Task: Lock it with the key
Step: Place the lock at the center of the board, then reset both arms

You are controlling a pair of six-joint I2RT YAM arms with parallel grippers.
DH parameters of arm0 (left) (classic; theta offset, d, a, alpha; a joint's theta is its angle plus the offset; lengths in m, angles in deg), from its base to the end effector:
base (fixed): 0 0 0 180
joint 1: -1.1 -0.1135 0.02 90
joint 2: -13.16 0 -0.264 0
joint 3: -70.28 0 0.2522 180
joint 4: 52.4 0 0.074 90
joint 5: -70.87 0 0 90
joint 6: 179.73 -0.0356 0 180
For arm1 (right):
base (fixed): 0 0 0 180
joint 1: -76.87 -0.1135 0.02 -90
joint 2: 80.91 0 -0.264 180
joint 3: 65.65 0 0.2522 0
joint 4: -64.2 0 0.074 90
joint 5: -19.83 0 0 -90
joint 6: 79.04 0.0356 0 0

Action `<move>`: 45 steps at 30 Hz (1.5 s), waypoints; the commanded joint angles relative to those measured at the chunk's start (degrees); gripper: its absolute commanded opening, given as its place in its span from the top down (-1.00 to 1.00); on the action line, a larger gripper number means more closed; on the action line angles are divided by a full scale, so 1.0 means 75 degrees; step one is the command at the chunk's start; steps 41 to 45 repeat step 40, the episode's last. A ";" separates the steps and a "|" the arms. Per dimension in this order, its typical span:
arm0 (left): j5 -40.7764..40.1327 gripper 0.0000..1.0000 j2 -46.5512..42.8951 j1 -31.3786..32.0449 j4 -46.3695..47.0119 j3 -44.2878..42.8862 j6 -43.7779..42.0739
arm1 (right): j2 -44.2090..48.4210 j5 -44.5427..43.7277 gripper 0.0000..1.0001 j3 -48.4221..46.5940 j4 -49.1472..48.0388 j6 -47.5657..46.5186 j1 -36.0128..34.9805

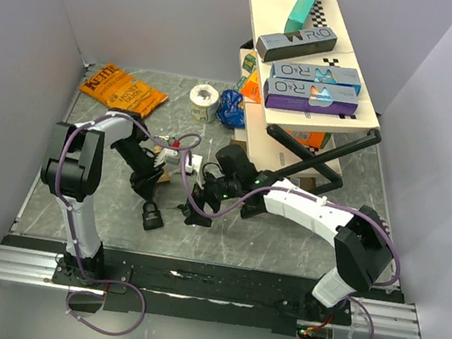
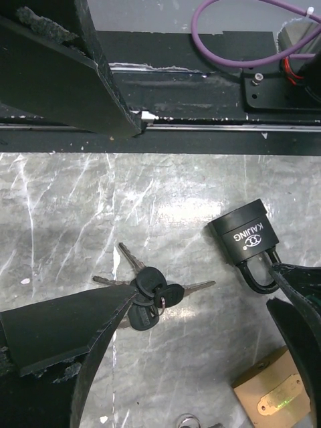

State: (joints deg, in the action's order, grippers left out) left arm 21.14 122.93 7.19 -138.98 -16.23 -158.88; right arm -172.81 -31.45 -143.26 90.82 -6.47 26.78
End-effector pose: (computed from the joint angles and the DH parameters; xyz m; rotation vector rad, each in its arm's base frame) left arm 0.3025 -0.0554 0.1672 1.5864 2.3562 -1.1451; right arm 0.2075 0.2828 0.2485 -1.5767 1.6981 1.0653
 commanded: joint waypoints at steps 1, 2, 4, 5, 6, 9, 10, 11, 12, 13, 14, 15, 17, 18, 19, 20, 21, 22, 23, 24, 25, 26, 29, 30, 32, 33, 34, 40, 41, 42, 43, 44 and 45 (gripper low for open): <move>0.0068 0.05 -0.0386 -0.0026 -0.0135 -0.0273 0.0078 | -0.0016 0.0216 -0.99 -0.0450 -0.0192 -0.0125 0.0057; 0.0080 -0.03 -0.0445 -0.0108 -0.0135 -0.0296 0.0079 | -0.0040 0.0239 -0.99 -0.0486 -0.0180 -0.0137 0.0057; 0.0208 -0.19 -0.0574 -0.0248 -0.0205 -0.0413 0.0137 | -0.0052 0.0263 -0.99 -0.0579 -0.0191 -0.0149 0.0045; 0.0278 -0.32 -0.0632 -0.0470 -0.0263 -0.0494 0.0137 | -0.0052 0.0263 -0.99 -0.0615 -0.0192 -0.0172 0.0045; 0.0383 -0.40 -0.0656 -0.0599 -0.0345 -0.0681 0.0149 | -0.0086 0.0286 -0.99 -0.0685 -0.0203 -0.0184 0.0045; 0.0758 -0.73 -0.0808 -0.1244 -0.0498 -0.1079 0.0301 | -0.0133 0.0368 -0.99 -0.0872 -0.0215 -0.0195 0.0045; 0.0910 -0.89 -0.0867 -0.1408 -0.0521 -0.1174 0.0417 | -0.0157 0.0392 -0.99 -0.0942 -0.0215 -0.0184 0.0022; 0.0935 -0.93 -0.0995 -0.1688 -0.0487 -0.1256 0.0534 | -0.0180 0.0415 -0.99 -0.1001 -0.0215 -0.0160 0.0010; 0.0947 -0.93 -0.1077 -0.1807 -0.0440 -0.1396 0.0675 | -0.0239 0.0450 -0.99 -0.1141 -0.0227 -0.0172 -0.0013; 0.0982 -0.93 -0.1171 -0.1912 -0.0370 -0.1456 0.1001 | -0.0274 0.0451 -0.99 -0.1223 -0.0227 -0.0172 -0.0060; 0.1005 -0.93 -0.1311 -0.2168 -0.0288 -0.1514 0.1167 | -0.0298 0.0462 -0.99 -0.1398 -0.0215 -0.0160 -0.0095; 0.1075 -0.93 -0.1382 -0.2299 -0.0287 -0.1689 0.1308 | -0.0367 0.0462 -0.99 -0.1504 -0.0215 -0.0172 -0.0130; 0.1401 -0.93 -0.1558 -0.2754 -0.0136 -0.2028 0.1881 | -0.0426 0.0427 -0.99 -0.1843 -0.0168 -0.0149 -0.0259; 0.1566 -0.93 -0.1605 -0.2931 -0.0042 -0.2135 0.2127 | -0.0473 0.0416 -0.99 -0.1961 -0.0168 -0.0137 -0.0294; 0.1719 -0.93 -0.1664 -0.3316 0.0075 -0.2217 0.2698 | -0.0485 0.0358 -0.99 -0.2067 -0.0168 -0.0114 -0.0341; 0.1999 -0.93 -0.1815 -0.3505 0.0308 -0.2334 0.3121 | -0.0497 0.0322 -0.99 -0.2300 -0.0157 -0.0067 -0.0411; 0.2060 -0.93 -0.1933 -0.3669 0.0925 -0.2335 0.3648 | -0.0509 0.0275 -0.99 -0.2418 -0.0156 -0.0043 -0.0435; 0.2060 -0.93 -0.2050 -0.3949 0.1384 -0.2312 0.4836 | -0.0509 0.0147 -0.99 -0.2536 -0.0168 -0.0020 -0.0482; 0.2002 -0.93 -0.2387 -0.4045 0.1818 -0.2103 0.5405 | -0.0520 0.0111 -0.99 -0.2746 -0.0157 0.0027 -0.0517; 0.1630 -0.93 -0.2588 -0.4127 0.2785 -0.1950 0.6548 | -0.0509 0.0088 -0.99 -0.2852 -0.0145 0.0050 -0.0529; 0.1290 -0.93 -0.3066 -0.4174 0.3294 -0.1774 0.7104 | -0.0509 -0.0005 -0.99 -0.2946 -0.0156 0.0132 -0.0541; 0.0602 -0.93 -0.3291 -0.4163 0.3740 -0.1378 0.7597 | -0.0497 -0.0053 -0.99 -0.3133 -0.0145 0.0156 -0.0576; -0.0083 -0.93 -0.4042 -0.4163 0.4715 -0.0779 0.8422 | -0.0474 -0.0193 -0.99 -0.3368 -0.0168 0.0215 -0.0646; -0.0258 -0.93 -0.4159 -0.4163 0.4763 -0.0684 0.8515 | -0.0450 -0.0240 -0.99 -0.3380 -0.0261 0.0238 -0.0669; -0.0412 -0.93 -0.4487 -0.4163 0.4857 -0.0415 0.8633 | -0.0427 -0.0345 -0.99 -0.3404 -0.0355 0.0285 -0.0693; -0.0528 -0.93 -0.4604 -0.4175 0.4892 -0.0297 0.8703 | -0.0427 -0.0358 -0.99 -0.3416 -0.0367 0.0297 -0.0716; -0.0611 -0.93 -0.4849 -0.4163 0.5078 -0.0157 0.8762 | -0.0415 -0.0370 -0.99 -0.3439 -0.0391 0.0308 -0.0717; -0.0917 -0.93 -0.5320 -0.4152 0.5233 0.0407 0.8856 | -0.0392 -0.0381 -0.99 -0.3556 -0.0437 0.0296 -0.0810; -0.0917 -0.93 -0.5320 -0.4152 0.5233 0.0407 0.8856 | -0.0392 -0.0381 -0.99 -0.3556 -0.0437 0.0296 -0.0810; -0.0917 -0.93 -0.5320 -0.4152 0.5233 0.0407 0.8856 | -0.0392 -0.0381 -0.99 -0.3556 -0.0437 0.0296 -0.0810; -0.0917 -0.93 -0.5320 -0.4152 0.5233 0.0407 0.8856 | -0.0392 -0.0381 -0.99 -0.3556 -0.0437 0.0296 -0.0810; -0.0917 -0.93 -0.5320 -0.4152 0.5233 0.0407 0.8856 | -0.0392 -0.0381 -0.99 -0.3556 -0.0437 0.0296 -0.0810; -0.0917 -0.93 -0.5320 -0.4152 0.5233 0.0407 0.8856 | -0.0392 -0.0381 -0.99 -0.3556 -0.0437 0.0296 -0.0810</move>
